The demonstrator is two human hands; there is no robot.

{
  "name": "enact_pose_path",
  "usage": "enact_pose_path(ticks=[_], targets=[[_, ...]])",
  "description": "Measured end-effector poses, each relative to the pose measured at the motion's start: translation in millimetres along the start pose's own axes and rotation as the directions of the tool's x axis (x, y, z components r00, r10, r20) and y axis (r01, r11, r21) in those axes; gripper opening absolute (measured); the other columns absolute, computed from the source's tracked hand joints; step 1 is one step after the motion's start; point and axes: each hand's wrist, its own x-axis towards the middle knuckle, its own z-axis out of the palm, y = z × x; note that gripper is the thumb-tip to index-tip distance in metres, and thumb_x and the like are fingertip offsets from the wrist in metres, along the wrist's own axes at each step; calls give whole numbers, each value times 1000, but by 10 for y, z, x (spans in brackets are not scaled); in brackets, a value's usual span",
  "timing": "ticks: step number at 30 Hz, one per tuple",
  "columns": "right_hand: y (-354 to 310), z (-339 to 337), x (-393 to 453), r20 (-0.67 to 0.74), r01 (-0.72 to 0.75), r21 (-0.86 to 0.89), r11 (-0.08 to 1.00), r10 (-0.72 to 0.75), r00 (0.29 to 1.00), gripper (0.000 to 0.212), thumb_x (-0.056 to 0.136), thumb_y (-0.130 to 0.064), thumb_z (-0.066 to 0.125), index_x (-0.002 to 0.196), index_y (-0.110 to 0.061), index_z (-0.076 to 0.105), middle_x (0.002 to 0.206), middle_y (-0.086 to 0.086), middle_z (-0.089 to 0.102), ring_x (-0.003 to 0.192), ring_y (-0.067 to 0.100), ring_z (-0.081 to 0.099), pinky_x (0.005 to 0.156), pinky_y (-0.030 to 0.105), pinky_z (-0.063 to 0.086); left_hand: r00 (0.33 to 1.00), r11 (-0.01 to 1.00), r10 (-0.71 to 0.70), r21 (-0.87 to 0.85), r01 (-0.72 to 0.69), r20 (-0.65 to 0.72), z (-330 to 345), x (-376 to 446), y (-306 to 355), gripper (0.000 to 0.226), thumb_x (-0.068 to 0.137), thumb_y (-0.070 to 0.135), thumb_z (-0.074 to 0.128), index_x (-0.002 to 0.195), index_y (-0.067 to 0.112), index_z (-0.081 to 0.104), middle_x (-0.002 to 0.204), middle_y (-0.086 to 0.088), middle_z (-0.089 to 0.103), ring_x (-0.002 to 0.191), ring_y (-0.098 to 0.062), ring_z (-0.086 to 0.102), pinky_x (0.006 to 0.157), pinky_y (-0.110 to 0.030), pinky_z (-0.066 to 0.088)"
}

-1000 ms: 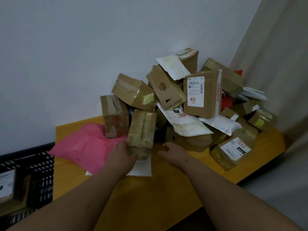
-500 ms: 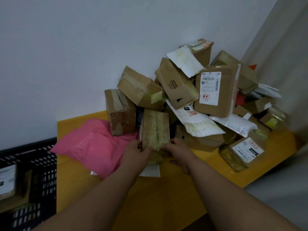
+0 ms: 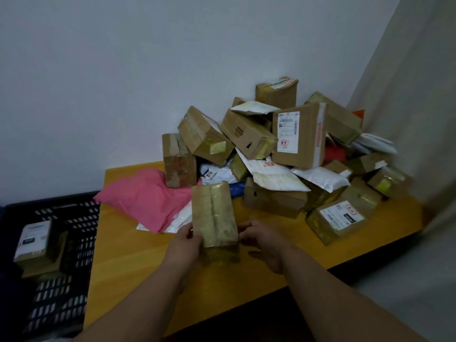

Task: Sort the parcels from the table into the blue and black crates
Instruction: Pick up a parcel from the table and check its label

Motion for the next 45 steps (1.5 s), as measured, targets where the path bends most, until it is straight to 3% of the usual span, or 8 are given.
enact_pose_path(ticks=[6,11,15,20,26,33,38,45], targets=[[53,20,-273,-84,73,-43,996,-77,994,63,85,-19,75,141,-20,44,127,9,60,110,25,61,81,34,45,996,971,-83,-221,90,44,-89,-528,-114,42,97,-3,36,113,27,61,98,4,69,77,-13,57,76,-34,48],[68,237,-479,70,-1,-71,997,6,998,108,54,-59,88,144,-39,33,145,-3,46,131,31,44,101,53,34,997,945,-57,-319,73,58,-247,-721,-199,24,97,31,54,120,25,57,105,1,72,97,-19,66,90,-43,53],[24,506,-538,115,61,-38,997,-57,992,85,61,-52,88,133,-35,47,126,-4,60,111,25,57,80,41,49,992,948,-27,-311,64,121,-402,-788,-229,70,72,67,68,131,37,47,123,8,63,111,-17,62,93,-44,53],[-2,881,-538,161,87,70,994,-97,982,80,72,-30,87,138,-27,41,126,2,62,111,28,61,83,44,56,991,970,38,-244,-6,126,-825,-806,-280,79,70,41,85,134,37,39,121,7,62,106,-17,63,89,-40,54],[-20,1866,-507,161,100,-56,993,-90,983,74,81,-44,75,142,-35,35,121,-10,56,109,17,54,93,41,42,941,953,213,269,-140,-265,-1599,-776,-474,118,42,73,81,142,34,32,133,0,46,122,-27,48,95,-49,50],[0,2510,-474,239,18,139,990,-52,970,78,53,-56,84,122,-29,59,113,4,69,105,30,65,90,49,53,930,903,364,263,-339,-50,-2312,-888,-347,28,98,24,54,123,37,57,107,19,61,94,8,59,78,-10,51],[-63,2894,-357,171,129,277,952,-181,969,84,58,-46,92,131,-23,56,120,10,68,105,38,68,75,59,57,867,742,499,506,-441,25,-2568,-912,-361,51,92,37,48,143,39,44,148,17,42,135,-15,36,109,-43,39],[-195,2983,-262,192,143,180,973,-178,965,101,48,-56,94,135,-25,51,122,9,68,103,34,70,82,53,58,851,730,520,480,-487,71,-2691,-892,-332,41,100,13,48,136,31,55,147,12,46,137,-11,37,116,-29,28]])
